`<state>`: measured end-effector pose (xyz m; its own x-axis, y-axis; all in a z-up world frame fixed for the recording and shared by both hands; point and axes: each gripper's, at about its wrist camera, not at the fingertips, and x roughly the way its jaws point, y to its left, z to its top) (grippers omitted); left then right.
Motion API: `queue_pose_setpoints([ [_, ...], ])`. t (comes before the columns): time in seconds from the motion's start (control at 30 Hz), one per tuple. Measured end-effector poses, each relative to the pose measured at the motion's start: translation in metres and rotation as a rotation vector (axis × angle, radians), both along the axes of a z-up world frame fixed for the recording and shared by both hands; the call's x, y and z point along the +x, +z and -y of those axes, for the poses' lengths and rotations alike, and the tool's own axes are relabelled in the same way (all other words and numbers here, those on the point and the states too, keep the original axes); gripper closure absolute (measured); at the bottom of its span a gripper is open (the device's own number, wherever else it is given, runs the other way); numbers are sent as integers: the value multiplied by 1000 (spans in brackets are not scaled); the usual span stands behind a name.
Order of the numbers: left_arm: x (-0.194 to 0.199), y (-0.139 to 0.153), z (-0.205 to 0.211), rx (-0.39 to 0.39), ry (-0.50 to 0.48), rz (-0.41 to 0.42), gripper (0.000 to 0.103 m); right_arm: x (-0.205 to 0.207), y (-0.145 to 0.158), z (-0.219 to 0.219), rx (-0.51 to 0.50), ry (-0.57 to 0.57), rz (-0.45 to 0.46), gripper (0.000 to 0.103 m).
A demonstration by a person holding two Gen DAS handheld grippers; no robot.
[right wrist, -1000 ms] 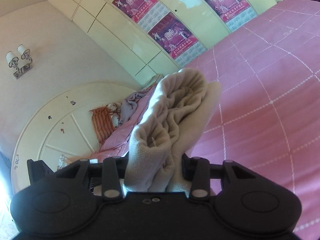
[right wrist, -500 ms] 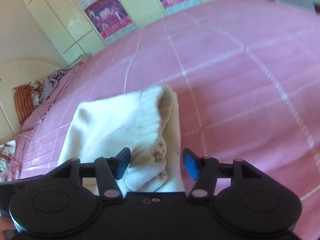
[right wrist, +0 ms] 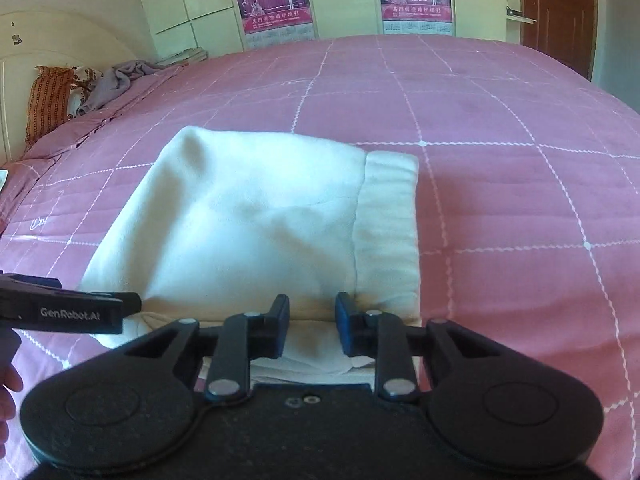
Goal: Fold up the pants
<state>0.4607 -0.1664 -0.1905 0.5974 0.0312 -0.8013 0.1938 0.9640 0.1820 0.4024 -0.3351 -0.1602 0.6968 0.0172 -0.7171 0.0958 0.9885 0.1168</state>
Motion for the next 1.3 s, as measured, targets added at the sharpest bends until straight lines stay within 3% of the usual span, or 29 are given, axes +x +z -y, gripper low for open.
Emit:
queue_pose_setpoints([
  [0.17, -12, 13, -1, -8, 18, 34, 0, -24, 19, -1, 32, -1, 61, 62],
  [0.3, -21, 19, 7, 43, -4, 55, 0, -40, 25, 1, 63, -17, 79, 46],
  [0.47, -20, 21, 14, 76, 30, 8, 0, -47, 24, 1, 77, -32, 54, 37],
  [0.53, -20, 21, 16, 89, 18, -5, 0, -50, 24, 5, 123, -49, 34, 29],
  [0.67, -24, 20, 19, 101, 7, -2, 0, -60, 26, 5, 145, -93, 11, 0],
  [0.8, -36, 24, 25, 152, -10, 11, 0, -71, 28, 4, 106, -171, -34, 0],
  [1.03, -76, 60, 10, 88, 6, 59, 0, -105, 48, -4, 34, -119, 58, 0],
  [1.17, -106, 84, -3, 89, -1, 100, 0, -113, 53, -6, 33, -138, -54, 0],
  [1.3, -139, 108, -17, 87, -6, 121, 0, -134, 62, -12, 52, -106, -93, 0],
])
